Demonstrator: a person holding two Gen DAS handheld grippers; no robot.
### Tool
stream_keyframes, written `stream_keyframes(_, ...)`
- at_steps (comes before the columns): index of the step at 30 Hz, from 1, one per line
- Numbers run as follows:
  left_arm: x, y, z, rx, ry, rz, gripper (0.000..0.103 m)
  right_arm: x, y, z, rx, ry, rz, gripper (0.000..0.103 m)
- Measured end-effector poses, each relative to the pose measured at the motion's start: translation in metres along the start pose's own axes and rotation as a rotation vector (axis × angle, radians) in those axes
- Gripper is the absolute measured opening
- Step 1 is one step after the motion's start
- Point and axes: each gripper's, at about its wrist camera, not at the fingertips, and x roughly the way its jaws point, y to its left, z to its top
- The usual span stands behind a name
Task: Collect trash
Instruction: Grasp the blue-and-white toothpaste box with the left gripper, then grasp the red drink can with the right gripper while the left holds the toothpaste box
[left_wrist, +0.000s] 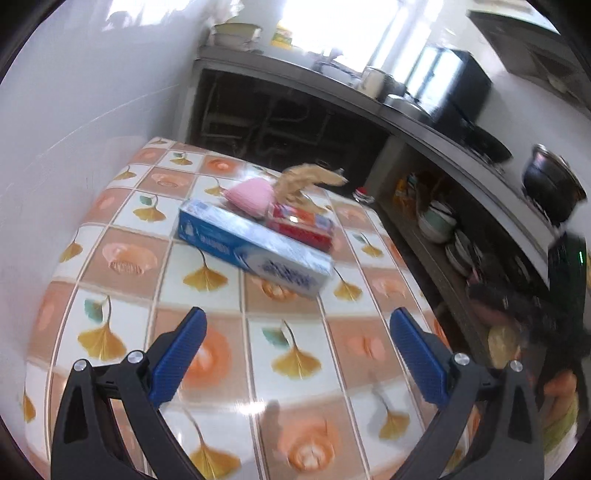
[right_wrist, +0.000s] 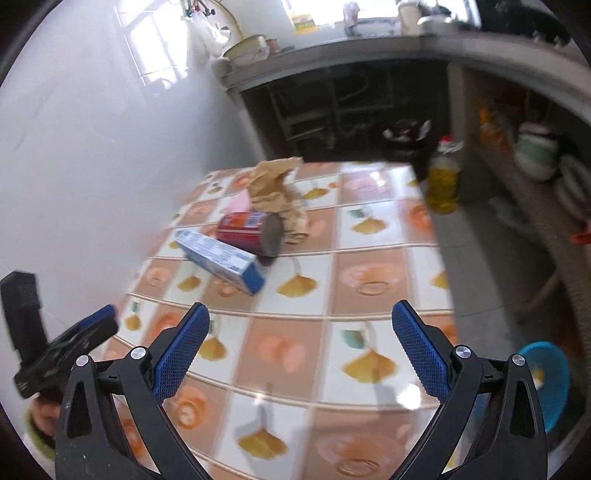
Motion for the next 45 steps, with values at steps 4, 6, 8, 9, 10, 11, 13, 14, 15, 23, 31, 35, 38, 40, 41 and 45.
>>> stream_keyframes(4, 0.036, 0.024, 0.036, -0.122, 0.032, -0.004, 0.097, 0.036, 0.010, 0.014, -0.005, 0.035, 0.127, 0.081)
stream_keyframes(6, 0.059, 0.039, 0.050, -0.207, 0.068, -0.017, 0.096, 0.062, 0.012, 0.023, 0.020, 0.077, 0.169, 0.066)
stream_keyframes(8, 0.078, 0.050, 0.060, -0.269, 0.091, -0.026, 0.088, 0.087, 0.009, 0.032, 0.059, 0.109, 0.191, 0.053)
stream_keyframes(9, 0.084, 0.053, 0.063, -0.286, 0.098, -0.023, 0.084, 0.100, 0.006, 0.035, 0.083, 0.128, 0.200, 0.044)
stream_keyframes(10, 0.088, 0.056, 0.066, -0.299, 0.102, -0.021, 0.082, 0.108, 0.002, 0.037, 0.111, 0.144, 0.201, 0.039)
stream_keyframes(11, 0.093, 0.059, 0.067, -0.311, 0.103, -0.024, 0.078, 0.124, -0.004, 0.039, 0.161, 0.174, 0.209, 0.030)
stream_keyframes(13, 0.100, 0.063, 0.068, -0.332, 0.108, -0.032, 0.076, 0.144, -0.014, 0.041, 0.223, 0.207, 0.233, 0.018)
stream_keyframes(14, 0.103, 0.065, 0.067, -0.342, 0.113, -0.035, 0.074, 0.149, -0.016, 0.041, 0.239, 0.216, 0.236, 0.016)
stream_keyframes(15, 0.105, 0.067, 0.066, -0.349, 0.116, -0.038, 0.073, 0.158, -0.018, 0.041, 0.261, 0.231, 0.244, 0.013)
stream_keyframes(23, 0.109, 0.084, 0.060, -0.373, 0.147, -0.030, 0.071, 0.170, 0.009, 0.015, 0.255, 0.320, 0.334, 0.008)
stream_keyframes(31, 0.101, 0.087, 0.047, -0.307, 0.185, 0.056, 0.071, 0.152, 0.075, -0.024, 0.088, 0.450, 0.445, 0.009)
stream_keyframes(35, 0.094, 0.073, 0.041, -0.179, 0.183, 0.119, 0.071, 0.121, 0.084, -0.009, -0.094, 0.343, 0.333, 0.039)
stream_keyframes(38, 0.092, 0.060, 0.037, -0.073, 0.171, 0.162, 0.070, 0.096, 0.089, 0.020, -0.253, 0.213, 0.220, 0.061)
stream_keyframes(40, 0.093, 0.055, 0.035, -0.029, 0.172, 0.165, 0.067, 0.095, 0.087, 0.036, -0.352, 0.172, 0.173, 0.071)
stream_keyframes(41, 0.094, 0.052, 0.033, -0.015, 0.177, 0.163, 0.065, 0.097, 0.087, 0.043, -0.395, 0.164, 0.154, 0.074)
stream_keyframes(45, 0.099, 0.045, 0.030, 0.004, 0.196, 0.166, 0.062, 0.125, 0.099, 0.066, -0.550, 0.197, 0.099, 0.078)
